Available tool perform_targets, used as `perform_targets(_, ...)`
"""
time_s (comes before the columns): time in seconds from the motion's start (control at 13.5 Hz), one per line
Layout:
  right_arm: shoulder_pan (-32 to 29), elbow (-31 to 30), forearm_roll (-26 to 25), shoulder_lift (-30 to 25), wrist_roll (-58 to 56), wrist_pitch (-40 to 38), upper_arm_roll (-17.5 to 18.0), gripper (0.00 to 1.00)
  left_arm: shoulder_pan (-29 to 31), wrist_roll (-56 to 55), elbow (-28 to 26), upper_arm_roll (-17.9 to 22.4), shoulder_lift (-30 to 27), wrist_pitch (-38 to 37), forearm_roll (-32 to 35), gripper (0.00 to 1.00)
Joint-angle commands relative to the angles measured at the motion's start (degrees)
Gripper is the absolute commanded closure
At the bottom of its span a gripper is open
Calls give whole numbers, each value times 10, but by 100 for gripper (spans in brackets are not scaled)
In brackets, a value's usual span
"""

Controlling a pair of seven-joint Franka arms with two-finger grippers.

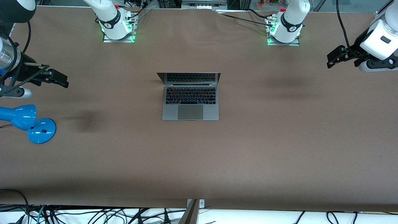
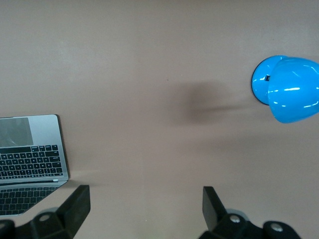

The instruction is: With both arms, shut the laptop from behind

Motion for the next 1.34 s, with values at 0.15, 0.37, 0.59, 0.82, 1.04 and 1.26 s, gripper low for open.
perform_targets(0.15, -2, 9, 3, 1, -4, -2, 2, 0, 2, 0, 9, -7, 3, -2, -11, 0)
perform_targets(0.37, -2, 9, 3, 1, -6, -3, 2, 0, -3, -2, 8, -12, 7, -19, -24, 0)
perform_targets(0.59, -2, 9, 6, 1, -5, -2, 2, 0, -3, -33, 2, -41, 15, -29, -90, 0)
perform_targets(0.82, -2, 9, 7, 1, -3, -1, 2, 0, -4, -124, 0, -120, 24, -49, -97, 0)
perform_targets(1.04, -2, 9, 7, 1, -4, -1, 2, 0, -4, -207, 7, -191, 48, -44, -100, 0)
perform_targets(1.26, 5, 3, 10, 19, -10, -14, 8, 0, -4, -253, 9, -231, 65, -10, -100, 0)
